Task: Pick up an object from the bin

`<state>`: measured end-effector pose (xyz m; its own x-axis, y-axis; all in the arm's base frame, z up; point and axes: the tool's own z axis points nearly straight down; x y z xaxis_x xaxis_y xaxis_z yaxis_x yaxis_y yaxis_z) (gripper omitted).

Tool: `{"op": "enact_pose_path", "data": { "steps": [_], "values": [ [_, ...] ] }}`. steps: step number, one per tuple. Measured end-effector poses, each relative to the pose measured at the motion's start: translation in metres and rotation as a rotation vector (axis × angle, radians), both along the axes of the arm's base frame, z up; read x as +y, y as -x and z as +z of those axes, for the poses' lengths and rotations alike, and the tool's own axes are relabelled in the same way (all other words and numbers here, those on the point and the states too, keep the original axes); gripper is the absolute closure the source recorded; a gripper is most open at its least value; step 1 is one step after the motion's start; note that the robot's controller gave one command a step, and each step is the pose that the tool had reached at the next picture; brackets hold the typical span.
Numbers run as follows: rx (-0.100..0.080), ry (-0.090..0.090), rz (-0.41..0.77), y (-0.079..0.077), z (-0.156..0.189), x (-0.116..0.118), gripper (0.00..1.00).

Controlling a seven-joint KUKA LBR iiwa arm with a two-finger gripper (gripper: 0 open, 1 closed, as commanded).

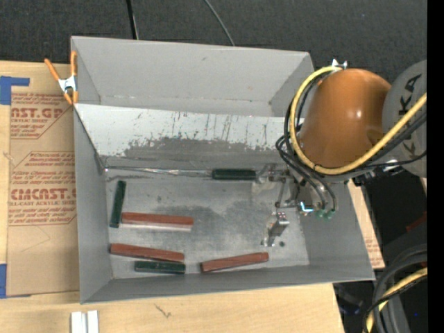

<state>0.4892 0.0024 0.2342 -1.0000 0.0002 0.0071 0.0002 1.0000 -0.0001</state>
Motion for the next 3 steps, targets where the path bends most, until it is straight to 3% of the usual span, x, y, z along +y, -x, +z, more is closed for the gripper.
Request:
{"op": "enact_pose_path", "data": {
  "steps": [1,2,3],
  "values": [
    [-0.009,0.0,0.0,-0.002,0.004,0.0,0.0],
    [-0.012,0.0,0.08,0.004,-0.089,0.003,0.0],
    [-0.003,-0.001,0.1,0.007,-0.134,0.003,0.0]
  ]
}}
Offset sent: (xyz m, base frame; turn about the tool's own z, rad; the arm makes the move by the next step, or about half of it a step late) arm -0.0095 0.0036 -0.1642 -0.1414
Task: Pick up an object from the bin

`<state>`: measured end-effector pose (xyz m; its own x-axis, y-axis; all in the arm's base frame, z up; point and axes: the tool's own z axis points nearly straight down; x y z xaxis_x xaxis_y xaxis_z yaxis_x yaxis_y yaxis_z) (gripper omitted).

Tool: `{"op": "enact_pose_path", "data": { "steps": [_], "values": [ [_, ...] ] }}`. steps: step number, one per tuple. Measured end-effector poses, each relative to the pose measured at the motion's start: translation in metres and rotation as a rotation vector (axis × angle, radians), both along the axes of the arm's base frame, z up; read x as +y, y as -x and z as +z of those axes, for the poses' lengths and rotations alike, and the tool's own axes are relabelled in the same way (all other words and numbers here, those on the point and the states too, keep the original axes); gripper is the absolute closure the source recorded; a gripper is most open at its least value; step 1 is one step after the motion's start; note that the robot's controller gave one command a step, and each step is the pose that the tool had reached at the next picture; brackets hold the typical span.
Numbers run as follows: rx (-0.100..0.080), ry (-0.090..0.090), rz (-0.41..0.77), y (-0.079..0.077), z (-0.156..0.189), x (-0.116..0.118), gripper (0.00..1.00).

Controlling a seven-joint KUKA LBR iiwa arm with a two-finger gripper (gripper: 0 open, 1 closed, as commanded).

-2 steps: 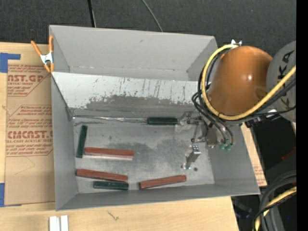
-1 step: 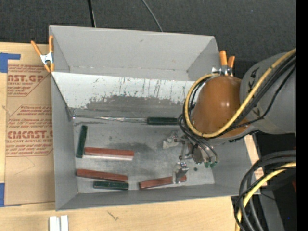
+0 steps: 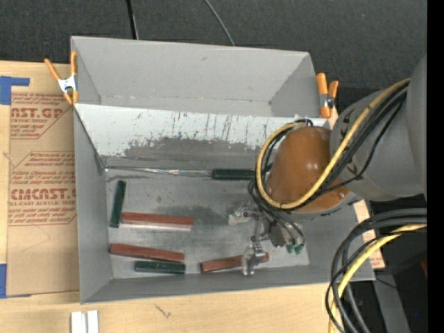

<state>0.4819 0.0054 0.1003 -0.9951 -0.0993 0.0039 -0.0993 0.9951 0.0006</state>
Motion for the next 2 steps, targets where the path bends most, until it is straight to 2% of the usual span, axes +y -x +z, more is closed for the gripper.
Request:
{"op": "enact_pose_path", "data": {
  "steps": [1,2],
  "values": [
    [-0.002,0.0,0.008,0.002,0.041,0.018,0.0],
    [-0.019,-0.003,-0.099,-0.003,-0.029,0.014,0.0]
  ]
}}
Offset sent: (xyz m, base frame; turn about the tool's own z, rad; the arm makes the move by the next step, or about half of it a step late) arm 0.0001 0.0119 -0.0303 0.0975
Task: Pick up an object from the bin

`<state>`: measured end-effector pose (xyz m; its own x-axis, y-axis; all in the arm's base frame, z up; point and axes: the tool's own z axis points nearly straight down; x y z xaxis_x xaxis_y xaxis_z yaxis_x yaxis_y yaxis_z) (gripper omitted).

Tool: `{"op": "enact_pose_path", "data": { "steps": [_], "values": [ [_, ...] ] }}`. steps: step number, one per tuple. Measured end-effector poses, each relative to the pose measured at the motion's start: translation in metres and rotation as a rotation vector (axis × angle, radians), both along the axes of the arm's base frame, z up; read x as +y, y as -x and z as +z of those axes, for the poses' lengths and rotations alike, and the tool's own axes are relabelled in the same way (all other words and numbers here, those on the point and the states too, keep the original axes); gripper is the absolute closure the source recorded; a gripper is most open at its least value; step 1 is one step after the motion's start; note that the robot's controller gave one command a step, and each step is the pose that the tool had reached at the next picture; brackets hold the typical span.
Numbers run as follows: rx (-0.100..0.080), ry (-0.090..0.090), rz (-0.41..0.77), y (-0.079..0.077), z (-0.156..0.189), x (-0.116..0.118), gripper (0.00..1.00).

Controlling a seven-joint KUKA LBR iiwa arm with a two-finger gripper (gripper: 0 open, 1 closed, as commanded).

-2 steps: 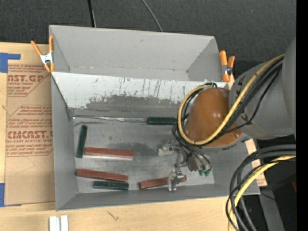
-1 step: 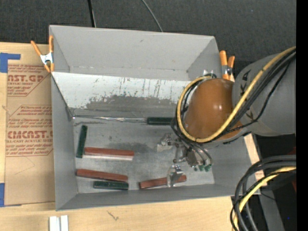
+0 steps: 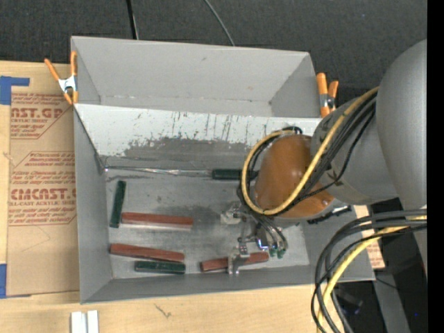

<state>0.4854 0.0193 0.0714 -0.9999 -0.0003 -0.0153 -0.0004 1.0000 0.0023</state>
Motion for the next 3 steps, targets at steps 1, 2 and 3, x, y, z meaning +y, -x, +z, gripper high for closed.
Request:
{"op": "enact_pose_path", "data": {
  "steps": [1,2,3],
  "values": [
    [0.001,0.009,0.23,-0.0026,0.004,0.0238,1.0],
    [0.001,0.009,0.23,-0.0026,0.004,0.0238,1.0],
    [0.006,0.008,0.229,-0.0013,0.008,0.0238,1.0]
  ]
}}
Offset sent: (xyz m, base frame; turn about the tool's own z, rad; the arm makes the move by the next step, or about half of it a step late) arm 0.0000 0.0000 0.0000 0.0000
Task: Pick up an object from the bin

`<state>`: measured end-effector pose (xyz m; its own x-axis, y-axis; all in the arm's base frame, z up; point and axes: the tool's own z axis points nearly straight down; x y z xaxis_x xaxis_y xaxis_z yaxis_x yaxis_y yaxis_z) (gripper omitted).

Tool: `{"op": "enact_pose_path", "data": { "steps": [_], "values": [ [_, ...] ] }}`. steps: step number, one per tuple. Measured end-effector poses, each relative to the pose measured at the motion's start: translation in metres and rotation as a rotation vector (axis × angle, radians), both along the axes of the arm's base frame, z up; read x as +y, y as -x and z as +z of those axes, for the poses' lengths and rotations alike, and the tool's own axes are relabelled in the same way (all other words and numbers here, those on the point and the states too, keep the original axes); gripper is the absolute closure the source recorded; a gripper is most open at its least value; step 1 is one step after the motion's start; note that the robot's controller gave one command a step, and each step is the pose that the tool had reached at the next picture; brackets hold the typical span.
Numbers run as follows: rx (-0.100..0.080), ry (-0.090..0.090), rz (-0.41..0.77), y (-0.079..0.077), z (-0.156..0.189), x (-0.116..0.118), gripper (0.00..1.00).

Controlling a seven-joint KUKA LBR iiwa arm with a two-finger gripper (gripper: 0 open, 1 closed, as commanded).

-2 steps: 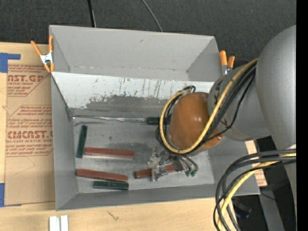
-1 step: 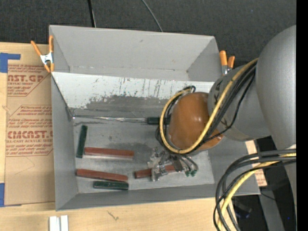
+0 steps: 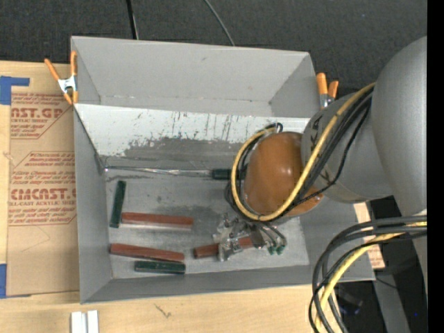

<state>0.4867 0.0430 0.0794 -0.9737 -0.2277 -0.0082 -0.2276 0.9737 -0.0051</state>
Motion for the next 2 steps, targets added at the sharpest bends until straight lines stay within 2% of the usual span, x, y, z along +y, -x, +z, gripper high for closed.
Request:
{"op": "enact_pose_path", "data": {
  "steps": [1,2],
  "values": [
    [0.016,-0.002,0.001,0.004,0.018,0.001,1.0],
    [0.015,-0.002,0.002,0.003,0.04,0.002,1.0]
  ]
}}
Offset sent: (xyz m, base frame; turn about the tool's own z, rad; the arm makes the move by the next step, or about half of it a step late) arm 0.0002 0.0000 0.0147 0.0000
